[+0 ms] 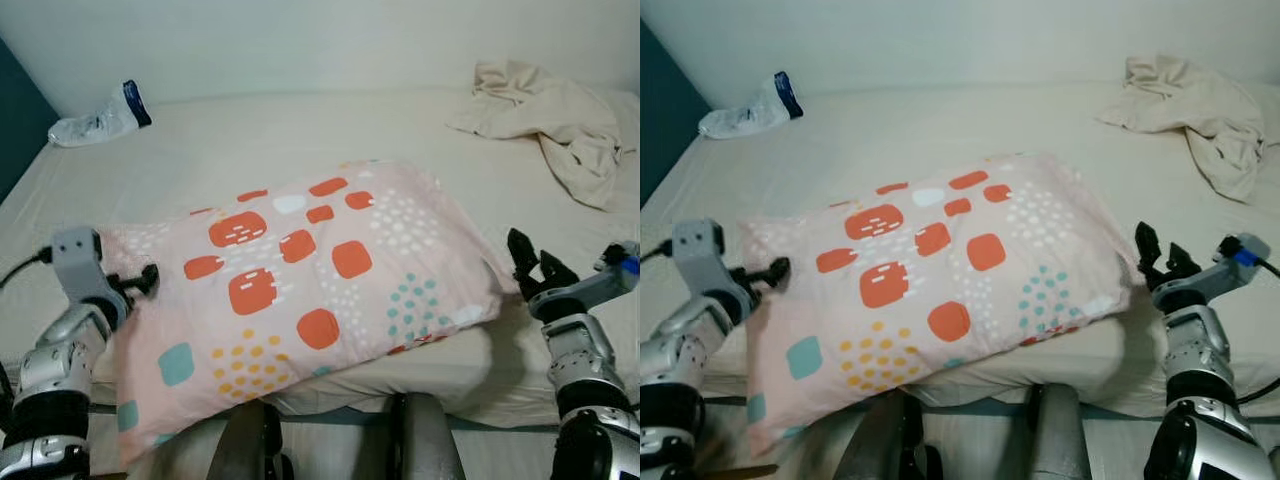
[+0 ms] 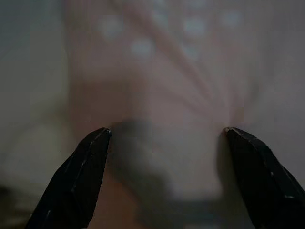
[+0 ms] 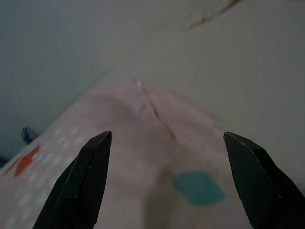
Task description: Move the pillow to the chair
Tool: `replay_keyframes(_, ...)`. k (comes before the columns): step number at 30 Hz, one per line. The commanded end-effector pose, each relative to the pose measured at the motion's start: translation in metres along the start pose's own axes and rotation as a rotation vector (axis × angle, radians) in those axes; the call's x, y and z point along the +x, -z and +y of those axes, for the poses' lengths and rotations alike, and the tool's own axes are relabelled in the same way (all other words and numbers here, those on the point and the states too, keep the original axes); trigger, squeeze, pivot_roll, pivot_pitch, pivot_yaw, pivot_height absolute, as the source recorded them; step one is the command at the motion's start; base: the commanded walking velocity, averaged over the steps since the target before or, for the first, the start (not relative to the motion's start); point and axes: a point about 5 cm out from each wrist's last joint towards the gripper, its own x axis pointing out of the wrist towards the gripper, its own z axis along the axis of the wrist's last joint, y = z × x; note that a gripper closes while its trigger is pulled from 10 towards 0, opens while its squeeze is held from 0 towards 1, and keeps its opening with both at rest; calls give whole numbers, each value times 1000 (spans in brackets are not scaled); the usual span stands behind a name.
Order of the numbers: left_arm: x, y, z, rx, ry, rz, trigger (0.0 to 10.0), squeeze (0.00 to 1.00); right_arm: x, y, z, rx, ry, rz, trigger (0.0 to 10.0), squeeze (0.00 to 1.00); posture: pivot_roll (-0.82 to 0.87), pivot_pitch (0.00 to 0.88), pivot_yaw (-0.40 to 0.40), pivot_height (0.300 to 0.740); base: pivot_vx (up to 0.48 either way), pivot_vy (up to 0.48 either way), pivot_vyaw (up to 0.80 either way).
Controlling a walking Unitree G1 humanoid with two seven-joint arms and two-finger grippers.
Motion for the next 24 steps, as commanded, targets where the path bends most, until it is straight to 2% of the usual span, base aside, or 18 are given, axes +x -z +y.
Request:
replay_keyframes(1, -4, 16, 5, -34, 1, 76, 10000, 0, -2, 13, 3, 44, -20, 42, 10000, 0, 43, 340, 108, 605, 0, 0, 0)
replay_keyframes(3, -6, 20, 5, -63, 15, 98, 10000, 0, 0, 17, 7, 62, -56, 58, 10000, 0, 47, 347, 106, 605, 0, 0, 0)
replay_keyframes(4, -9, 26, 6, -104, 38, 140, 10000, 0, 2, 25, 18, 89, -146, 98, 10000, 0, 50, 351, 104, 605, 0, 0, 0)
replay_keyframes(9, -13, 30, 12, -190, 31, 185, 10000, 0, 4, 36, 28, 95, -223, 159, 10000, 0, 54, 358, 100, 605, 0, 0, 0)
replay_keyframes(11, -15, 32, 13, -214, 26, 202, 10000, 0, 4, 40, 27, 92, -198, 180, 10000, 0, 53, 362, 95, 605, 0, 0, 0)
replay_keyframes(16, -21, 38, 12, -233, 30, 244, 10000, 0, 0, 45, 15, 45, -32, 206, 10000, 0, 58, 365, 91, 605, 0, 0, 0)
replay_keyframes(21, -25, 38, 13, -259, 14, 255, 10000, 0, -3, 41, 6, 4, 39, 183, 10000, 0, 58, 373, 92, 605, 0, 0, 0)
replay_keyframes(24, -27, 38, 17, -264, -12, 258, 10000, 0, -5, 44, 6, -12, 22, 193, 10000, 0, 55, 373, 92, 605, 0, 0, 0)
